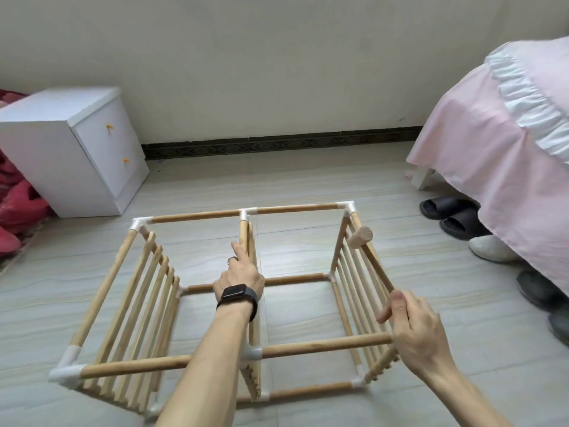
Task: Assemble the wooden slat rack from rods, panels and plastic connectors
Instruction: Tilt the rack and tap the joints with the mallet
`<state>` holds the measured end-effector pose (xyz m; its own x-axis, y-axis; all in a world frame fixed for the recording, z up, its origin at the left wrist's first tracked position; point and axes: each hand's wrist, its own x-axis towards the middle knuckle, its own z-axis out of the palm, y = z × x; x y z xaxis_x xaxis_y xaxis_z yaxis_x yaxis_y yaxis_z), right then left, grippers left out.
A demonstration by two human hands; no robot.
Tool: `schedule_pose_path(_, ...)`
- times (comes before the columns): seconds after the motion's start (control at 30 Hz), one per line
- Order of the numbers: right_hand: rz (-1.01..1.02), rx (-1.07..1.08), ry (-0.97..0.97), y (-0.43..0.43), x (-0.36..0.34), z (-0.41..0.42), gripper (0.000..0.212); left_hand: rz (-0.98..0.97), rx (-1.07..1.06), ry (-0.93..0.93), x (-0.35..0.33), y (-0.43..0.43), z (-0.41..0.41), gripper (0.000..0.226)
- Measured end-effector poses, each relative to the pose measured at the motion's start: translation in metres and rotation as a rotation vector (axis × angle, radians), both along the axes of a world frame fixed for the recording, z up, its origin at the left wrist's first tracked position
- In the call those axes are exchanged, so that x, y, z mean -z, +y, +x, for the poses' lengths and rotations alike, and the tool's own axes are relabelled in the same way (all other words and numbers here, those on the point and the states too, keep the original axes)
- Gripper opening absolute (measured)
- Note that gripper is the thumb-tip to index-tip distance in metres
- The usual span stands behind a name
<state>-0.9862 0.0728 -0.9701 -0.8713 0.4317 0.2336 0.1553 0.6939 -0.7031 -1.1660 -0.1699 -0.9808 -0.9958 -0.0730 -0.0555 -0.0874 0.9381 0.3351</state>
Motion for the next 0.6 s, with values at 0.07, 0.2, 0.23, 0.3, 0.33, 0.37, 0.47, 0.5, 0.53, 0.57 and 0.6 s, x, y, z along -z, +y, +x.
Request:
schedule_pose_path(0.07,-0.160,0.017,0.004,-0.005,0.010,0.005,0.053,-0.060,0.042,0.031,-0.005,-0.004,-0.006,0.064)
schedule_pose_path(0.2,-0.419,0.026,0.007,-0.023,0.011,-0.003,0.047,-0.433,0.374,0.206,-0.017,0.011,0.009,0.050)
schedule_pose_path(0.23,-0.483,0.033,0.014,-0.022,0.007,-0.003,0.040,-0.392,0.451,0.235,-0.020,0.024,0.024,0.044)
schedule_pose_path(0.3,-0.525,0.083,0.091,-0.016,-0.002,0.003,0.026,-0.225,0.626,0.226,-0.023,0.058,0.062,0.046)
schedule_pose_path(0.33,-0.514,0.114,0.139,-0.012,-0.007,0.009,0.024,-0.161,0.711,0.176,-0.021,0.076,0.084,0.051)
schedule_pose_path(0.37,-0.502,0.139,0.184,-0.008,-0.011,0.016,0.023,-0.140,0.789,0.134,-0.016,0.090,0.103,0.055)
schedule_pose_path(0.47,-0.520,0.144,0.227,0.004,-0.019,0.040,0.021,-0.195,0.833,0.077,-0.001,0.106,0.135,0.045)
schedule_pose_path(0.5,-0.528,0.126,0.199,0.008,-0.020,0.047,0.020,-0.210,0.790,0.072,0.003,0.107,0.136,0.035)
schedule_pose_path(0.53,-0.521,0.115,0.159,0.012,-0.021,0.053,0.019,-0.221,0.747,0.061,0.004,0.107,0.133,0.028)
schedule_pose_path(0.57,-0.487,0.109,0.108,0.016,-0.021,0.061,0.018,-0.231,0.712,0.042,0.004,0.109,0.132,0.025)
schedule_pose_path(0.6,-0.425,0.104,0.055,0.018,-0.021,0.067,0.017,-0.252,0.687,0.028,0.002,0.111,0.130,0.024)
